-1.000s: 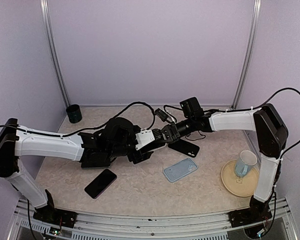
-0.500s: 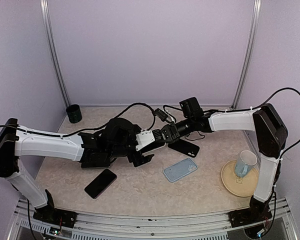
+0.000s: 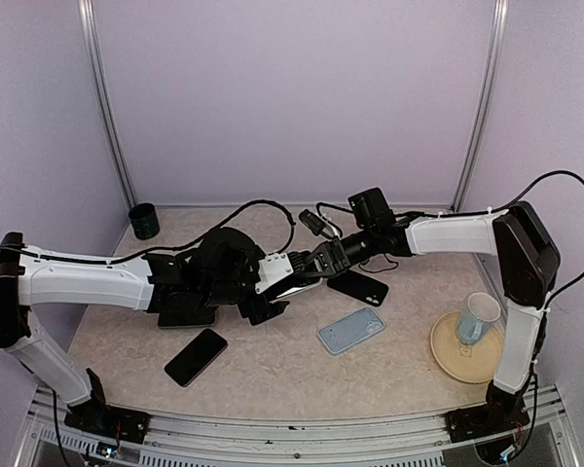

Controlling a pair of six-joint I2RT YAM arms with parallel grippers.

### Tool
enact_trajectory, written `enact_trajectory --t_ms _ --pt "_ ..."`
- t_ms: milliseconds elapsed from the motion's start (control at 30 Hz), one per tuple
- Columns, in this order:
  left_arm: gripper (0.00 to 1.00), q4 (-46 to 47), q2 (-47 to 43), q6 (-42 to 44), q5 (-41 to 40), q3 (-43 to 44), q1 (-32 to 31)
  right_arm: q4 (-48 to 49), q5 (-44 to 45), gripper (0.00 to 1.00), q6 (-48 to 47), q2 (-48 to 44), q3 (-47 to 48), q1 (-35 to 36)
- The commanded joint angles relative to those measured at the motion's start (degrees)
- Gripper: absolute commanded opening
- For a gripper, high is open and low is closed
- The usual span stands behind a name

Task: Put the phone into the phone case
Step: Pass from the left arm to the right

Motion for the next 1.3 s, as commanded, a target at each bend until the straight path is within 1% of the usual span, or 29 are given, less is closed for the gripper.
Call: enact_trajectory --t_ms 0,67,100,200,300,333,367,400,433,467,500,567,733,800,933,1000,1067,1167,1267 --pt "0.87 -3.2 -1.0 -0.9 -1.7 1.1 0.0 3.1 -4.1 0.05 0.2 -2.9 1.8 0.4" --pt "0.72 -3.3 -0.8 -1.1 -2.2 1.2 -0.1 4.2 -5.1 0.05 1.4 -3.3 1.1 0.2" --pt "0.67 -3.6 -0.6 -1.2 -2.2 1.2 -0.1 5.5 -5.5 0.05 2.1 -3.6 0.8 0.1" --pt "0.65 -3.9 -0.7 -1.2 -2.3 1.5 -0.2 7.6 -6.5 0.05 3.8 -4.2 0.0 -0.3" --pt "0.58 -3.9 -0.9 -1.2 -2.1 1.6 -0.3 8.4 -6.7 0.06 4.6 -4.5 -0.2 -0.5" --pt "0.57 -3.9 -1.0 -1.1 -2.1 1.6 -0.3 8.4 -6.6 0.08 4.8 -4.5 -0.2 -0.5" --pt "0.56 -3.9 -1.1 -1.1 -2.1 1.7 -0.3 8.2 -6.5 0.16 4.7 -4.5 -0.1 -0.5" --pt "0.52 -3.9 -1.3 -1.1 -2.0 1.7 -0.3 7.4 -6.2 0.25 4.5 -4.5 0.1 -0.5" --pt "0.49 -3.9 -1.4 -1.1 -1.9 1.7 -0.3 6.6 -5.9 0.31 4.0 -4.4 0.4 -0.5" --pt "0.48 -4.0 -1.7 -1.2 -1.8 1.7 -0.3 5.9 -5.7 0.38 3.5 -4.4 0.7 -0.5" --pt "0.47 -4.2 -1.9 -1.2 -1.7 1.6 -0.4 5.0 -5.3 0.41 3.0 -4.3 1.0 -0.6" --pt "0.45 -4.4 -2.2 -1.4 -1.4 1.5 -0.4 4.3 -5.0 0.45 2.4 -4.3 1.4 -0.7" --pt "0.43 -5.3 -2.6 -1.9 -0.9 1.4 -0.6 4.0 -4.0 0.46 2.8 -4.2 2.1 -1.3" --pt "0.43 -5.9 -2.7 -2.1 -1.0 1.6 -0.8 1.9 -2.7 0.45 2.6 -4.4 2.2 -2.2" --pt "0.44 -6.7 -3.0 -2.7 -1.1 1.7 -0.9 -3.2 1.3 0.39 -0.6 -4.7 3.9 -3.0" --pt "0.44 -6.6 -3.4 -2.8 -0.7 1.6 -0.8 -4.4 1.4 0.33 -1.3 -4.5 4.7 -3.0" --pt "0.44 -6.5 -3.8 -2.9 -0.4 1.6 -0.9 -4.5 1.3 0.30 -1.4 -4.3 4.8 -3.0" --pt "0.44 -6.3 -4.2 -3.0 -0.3 1.7 -0.9 -5.8 2.2 0.31 -2.2 -4.0 5.2 -3.0" --pt "0.44 -6.4 -4.1 -3.0 -0.3 1.7 -0.8 -7.7 3.9 0.36 -3.6 -3.7 5.6 -2.9"
